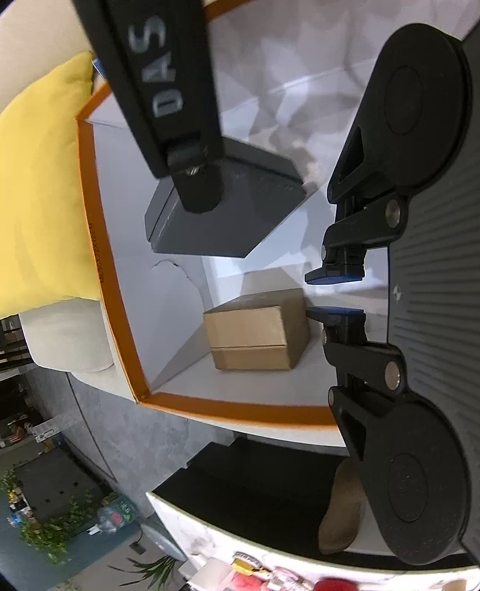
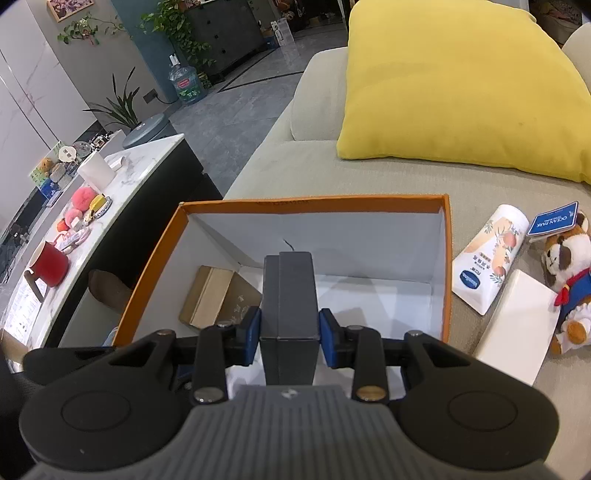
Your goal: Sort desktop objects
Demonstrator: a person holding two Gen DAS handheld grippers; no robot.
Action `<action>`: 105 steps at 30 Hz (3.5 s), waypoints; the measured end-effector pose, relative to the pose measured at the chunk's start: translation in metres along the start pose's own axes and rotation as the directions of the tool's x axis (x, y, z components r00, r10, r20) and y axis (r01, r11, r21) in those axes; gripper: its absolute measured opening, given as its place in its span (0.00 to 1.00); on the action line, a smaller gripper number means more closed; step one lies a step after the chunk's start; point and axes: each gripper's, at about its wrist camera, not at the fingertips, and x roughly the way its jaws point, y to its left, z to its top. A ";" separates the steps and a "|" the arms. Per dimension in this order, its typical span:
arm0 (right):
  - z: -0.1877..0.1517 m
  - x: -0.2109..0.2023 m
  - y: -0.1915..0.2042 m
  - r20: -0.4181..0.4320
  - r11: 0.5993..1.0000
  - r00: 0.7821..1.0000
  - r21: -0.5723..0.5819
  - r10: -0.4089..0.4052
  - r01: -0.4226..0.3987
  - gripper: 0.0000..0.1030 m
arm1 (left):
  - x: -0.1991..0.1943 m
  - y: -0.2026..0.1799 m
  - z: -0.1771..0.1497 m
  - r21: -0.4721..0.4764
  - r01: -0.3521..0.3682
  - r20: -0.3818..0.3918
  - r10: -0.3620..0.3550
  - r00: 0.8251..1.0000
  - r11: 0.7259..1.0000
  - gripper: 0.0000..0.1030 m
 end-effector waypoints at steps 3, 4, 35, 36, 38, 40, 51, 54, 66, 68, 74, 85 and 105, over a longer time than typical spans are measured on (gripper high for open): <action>0.000 0.000 -0.002 0.001 1.000 1.000 0.005 0.008 -0.008 0.34 | 0.010 0.000 0.008 0.002 -0.020 0.016 0.020 1.000 1.000 0.14; 0.000 0.000 -0.002 0.001 1.000 1.000 0.005 0.009 -0.009 0.34 | 0.013 0.002 0.010 -0.001 -0.018 0.020 0.018 1.000 1.000 0.14; 0.006 0.036 0.028 0.011 0.998 0.998 -0.022 -0.054 0.054 0.35 | -0.042 0.057 -0.019 0.054 0.147 0.143 -0.153 0.978 0.988 0.17; 0.006 0.038 0.031 0.014 0.998 0.998 -0.032 -0.059 0.059 0.35 | -0.042 0.062 -0.019 0.038 0.153 0.141 -0.157 0.977 0.987 0.17; 0.005 0.042 0.038 0.017 0.996 0.997 -0.050 -0.069 0.070 0.37 | -0.041 0.072 -0.015 0.019 0.203 0.135 -0.204 0.970 0.979 0.17; 0.005 0.046 0.043 0.017 0.995 0.997 -0.066 -0.074 0.075 0.39 | -0.040 0.077 -0.015 -0.002 0.241 0.133 -0.239 0.962 0.970 0.17; 0.001 0.059 0.047 -0.012 0.991 1.000 -0.131 0.005 -0.006 0.53 | -0.048 0.086 -0.030 -0.035 0.295 0.174 -0.285 0.943 0.955 0.17; -0.002 0.049 0.049 -0.009 0.985 0.999 -0.167 0.032 -0.033 0.65 | -0.052 0.086 -0.033 -0.032 0.301 0.182 -0.290 0.939 0.953 0.18; -0.009 0.061 0.067 -0.017 0.861 0.999 -0.507 -0.049 0.034 0.52 | -0.057 0.091 -0.034 -0.034 0.314 0.210 -0.301 0.930 0.949 0.18; -0.006 0.066 0.068 -0.017 0.842 0.998 -0.538 -0.057 0.039 0.49 | -0.057 0.091 -0.035 -0.032 0.311 0.211 -0.298 0.931 0.950 0.18; -0.001 0.068 0.066 -0.024 0.820 0.999 -0.572 -0.038 0.018 0.49 | -0.052 0.091 -0.030 -0.040 0.311 0.200 -0.297 0.934 0.950 0.18; -0.009 -0.005 0.058 0.089 0.873 0.996 -0.482 -0.031 0.071 0.61 | -0.084 0.078 -0.020 -0.056 0.280 0.215 -0.262 0.941 0.958 0.25; -0.059 -0.196 -0.148 0.120 0.907 0.910 -0.104 -0.397 0.409 0.55 | -0.134 -0.134 0.033 0.231 0.501 0.191 -0.544 0.817 0.834 0.32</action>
